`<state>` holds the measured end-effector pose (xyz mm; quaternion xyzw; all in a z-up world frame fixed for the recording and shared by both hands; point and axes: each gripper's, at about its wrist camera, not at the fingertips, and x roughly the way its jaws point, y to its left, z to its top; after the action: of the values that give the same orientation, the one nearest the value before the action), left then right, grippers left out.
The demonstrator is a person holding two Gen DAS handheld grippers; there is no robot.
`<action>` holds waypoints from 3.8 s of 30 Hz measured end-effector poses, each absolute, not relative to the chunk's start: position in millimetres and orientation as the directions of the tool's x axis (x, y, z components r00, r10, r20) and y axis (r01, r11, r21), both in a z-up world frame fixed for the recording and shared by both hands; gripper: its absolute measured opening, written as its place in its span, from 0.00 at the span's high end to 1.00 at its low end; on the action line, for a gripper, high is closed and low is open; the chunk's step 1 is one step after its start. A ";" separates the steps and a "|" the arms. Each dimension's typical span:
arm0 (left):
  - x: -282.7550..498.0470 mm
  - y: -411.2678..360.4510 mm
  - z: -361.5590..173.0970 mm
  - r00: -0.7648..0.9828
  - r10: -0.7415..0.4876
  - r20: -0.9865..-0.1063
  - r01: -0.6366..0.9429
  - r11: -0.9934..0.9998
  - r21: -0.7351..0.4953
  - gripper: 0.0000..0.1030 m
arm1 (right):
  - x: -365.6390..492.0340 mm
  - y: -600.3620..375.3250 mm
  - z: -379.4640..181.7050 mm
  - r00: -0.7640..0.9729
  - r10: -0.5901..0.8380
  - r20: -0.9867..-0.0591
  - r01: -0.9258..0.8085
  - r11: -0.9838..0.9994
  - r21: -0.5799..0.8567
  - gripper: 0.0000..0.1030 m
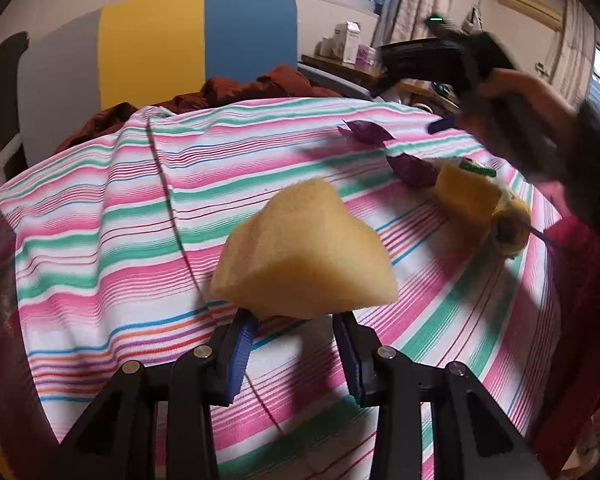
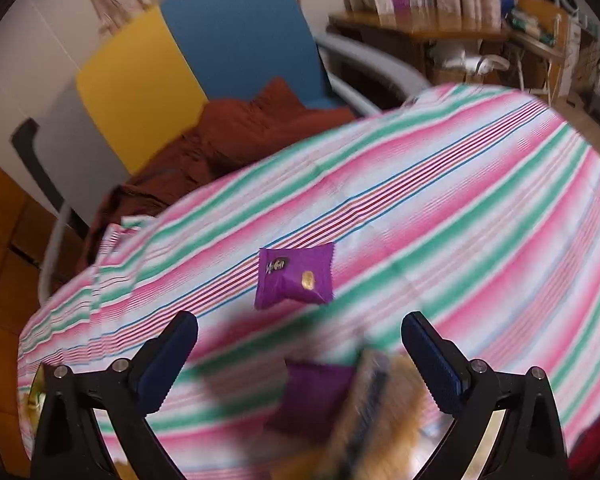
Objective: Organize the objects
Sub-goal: 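Grasp the purple candy packet with right gripper while left holds the sponge, then carry the yellow sponge and purple packet with both grippers over the gold tray, then open both grippers to release the sponge and packet into the tray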
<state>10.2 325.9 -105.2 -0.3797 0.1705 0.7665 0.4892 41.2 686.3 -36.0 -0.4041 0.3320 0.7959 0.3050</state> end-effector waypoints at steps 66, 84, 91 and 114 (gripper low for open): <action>37.7 275.0 -13.2 -0.432 0.626 -0.649 -0.809 -0.587 -0.028 0.38 | 38.8 512.7 -49.4 -0.555 0.066 -0.830 -0.360 -0.918 0.168 0.54; 16.1 170.9 2.2 -0.573 0.532 -0.623 -0.629 -0.773 -0.082 0.37 | 23.0 407.9 -30.8 -0.619 -0.044 -0.784 -0.215 -0.951 0.223 0.54; -2.5 122.8 -4.7 -0.603 0.496 -0.625 -0.533 -0.833 -0.148 0.37 | 8.9 369.0 -21.0 -0.624 -0.083 -0.777 -0.138 -0.967 0.215 0.54; -56.2 42.7 -31.0 -0.615 0.403 -0.677 -0.313 -0.914 -0.259 0.33 | -116.3 247.2 -9.4 -0.571 -0.269 -0.775 0.124 -0.962 0.242 0.24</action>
<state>-56.2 42.7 -31.0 -0.3905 -0.0576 0.8968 0.1998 -116.3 247.2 -9.4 -0.4494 0.0804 0.8827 -0.1112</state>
